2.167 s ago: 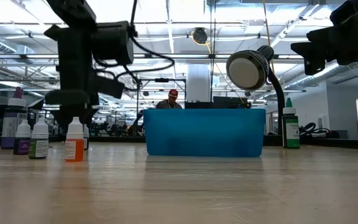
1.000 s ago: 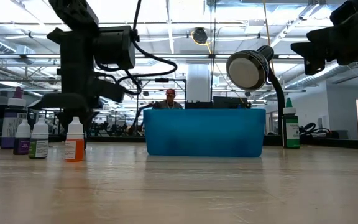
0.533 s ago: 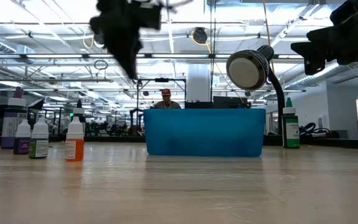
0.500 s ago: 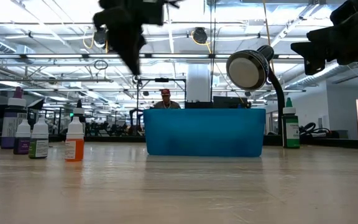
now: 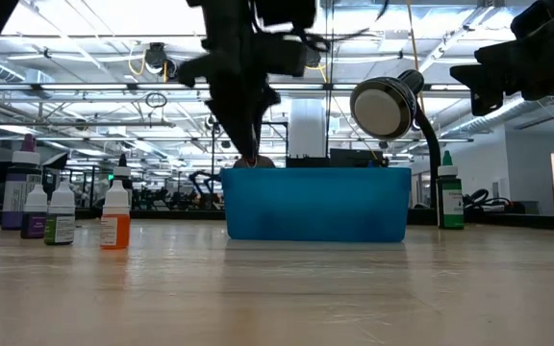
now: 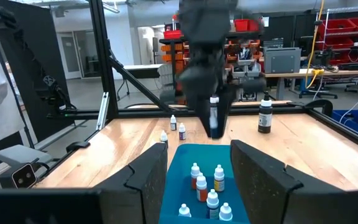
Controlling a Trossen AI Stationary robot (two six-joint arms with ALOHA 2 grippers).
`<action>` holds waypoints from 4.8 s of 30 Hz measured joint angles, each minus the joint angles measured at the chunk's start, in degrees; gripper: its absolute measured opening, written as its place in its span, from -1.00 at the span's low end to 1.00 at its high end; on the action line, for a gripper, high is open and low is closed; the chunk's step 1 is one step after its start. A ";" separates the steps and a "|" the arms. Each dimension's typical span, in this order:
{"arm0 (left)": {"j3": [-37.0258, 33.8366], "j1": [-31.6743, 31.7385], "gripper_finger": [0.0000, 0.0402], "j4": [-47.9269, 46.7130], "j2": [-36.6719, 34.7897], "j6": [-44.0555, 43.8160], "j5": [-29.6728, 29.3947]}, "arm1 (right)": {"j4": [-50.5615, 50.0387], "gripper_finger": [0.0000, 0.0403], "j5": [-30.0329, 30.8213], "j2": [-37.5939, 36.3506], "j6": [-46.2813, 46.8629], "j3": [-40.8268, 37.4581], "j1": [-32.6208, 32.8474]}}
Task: Pick & Place food coloring
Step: Put the small black food coloring bottle into the blue bin, then put the small violet food coloring bottle into the blue bin
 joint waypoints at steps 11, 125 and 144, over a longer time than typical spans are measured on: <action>0.00 0.24 -0.66 1.52 5.46 -0.16 2.29 | 0.00 -0.18 0.00 0.01 -0.01 0.00 -0.02; -25.03 -13.96 0.13 -7.02 -13.83 -55.21 0.92 | -0.35 -0.18 0.00 0.05 -0.01 0.00 0.00; -45.74 -16.38 -0.05 12.04 -26.14 -68.21 2.00 | -0.33 -0.19 0.00 0.08 0.00 0.01 0.00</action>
